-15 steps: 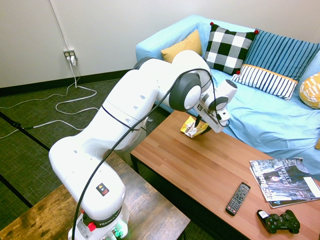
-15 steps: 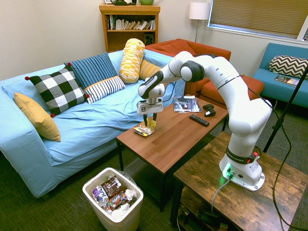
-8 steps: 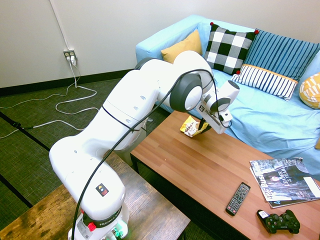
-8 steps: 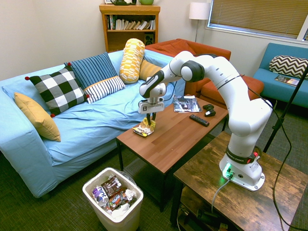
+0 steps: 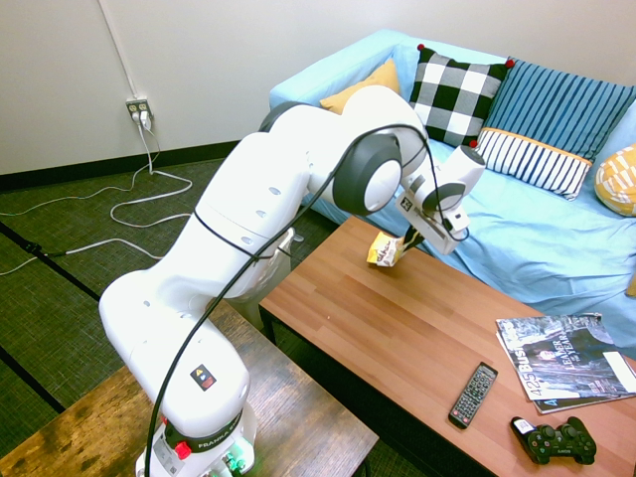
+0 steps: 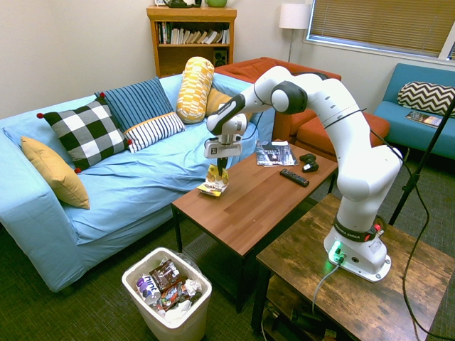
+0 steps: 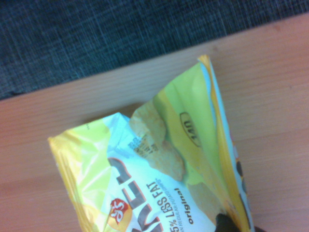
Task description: Throw the chip bag in the trash bin
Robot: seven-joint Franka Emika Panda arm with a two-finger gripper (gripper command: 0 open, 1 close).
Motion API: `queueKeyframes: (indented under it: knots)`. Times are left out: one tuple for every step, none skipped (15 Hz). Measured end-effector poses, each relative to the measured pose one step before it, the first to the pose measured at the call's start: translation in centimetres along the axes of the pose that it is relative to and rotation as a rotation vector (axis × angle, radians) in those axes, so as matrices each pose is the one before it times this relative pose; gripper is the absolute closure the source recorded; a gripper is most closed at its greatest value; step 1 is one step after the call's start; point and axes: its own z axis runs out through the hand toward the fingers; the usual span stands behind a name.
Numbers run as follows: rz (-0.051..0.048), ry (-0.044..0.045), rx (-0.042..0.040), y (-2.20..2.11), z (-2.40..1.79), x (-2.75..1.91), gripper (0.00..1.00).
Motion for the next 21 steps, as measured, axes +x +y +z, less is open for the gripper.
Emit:
queueKeyframes:
  knots:
    - [-0.03275,0.01016,0.02097,-0.981,-2.397,-2.310,1.00]
    - [-0.04183,0.00651,0.01526,-1.298,-1.968,-2.967,1.00]
    - [-0.04803,0.00302,0.00809,-1.462,-1.485,-3.489,1.00]
    - [-0.04888,0.00563,-0.00216,-1.621,-1.095,-4.027,1.00]
    - [-0.04628,0.01519,-0.01026,-1.799,-0.741,-4.195,1.00]
    - [-0.04334,0.02114,-0.01671,-1.964,-0.281,-4.051,1.00]
    - [-0.03738,0.01899,-0.01856,-2.181,0.057,-3.983,1.00]
    - [-0.03287,0.01406,-0.02225,-1.978,0.565,-3.296,1.00]
    - [-0.02797,0.01347,-0.02417,-1.598,0.966,-2.642,1.00]
    - [-0.02452,0.00980,-0.02719,-1.357,1.457,-2.172,1.00]
    - [-0.02184,0.00514,-0.02792,-1.407,1.844,-1.911,1.00]
    - [-0.02022,-0.00020,-0.02517,-1.440,1.951,-1.517,1.00]
    - [-0.02014,-0.00017,-0.02230,-1.493,1.981,-1.227,1.00]
    - [-0.01973,0.00164,-0.02247,-1.422,2.050,-1.055,1.00]
    - [-0.01649,-0.00025,-0.01862,-1.352,1.957,-0.913,1.00]
    - [-0.01511,-0.00309,-0.02009,-1.107,1.971,-0.795,1.00]
    - [-0.01263,-0.00682,-0.02139,-0.866,1.913,-0.692,0.00]
    - [-0.00715,-0.00384,-0.02549,-0.715,1.743,-0.583,0.00]
    - [-0.01173,0.00115,-0.01937,-0.650,1.399,-0.484,0.00]
    - [-0.01539,-0.00244,-0.00946,-0.599,1.120,-0.553,0.00]
    - [-0.00900,-0.00314,-0.00754,-0.404,0.854,-0.392,0.00]
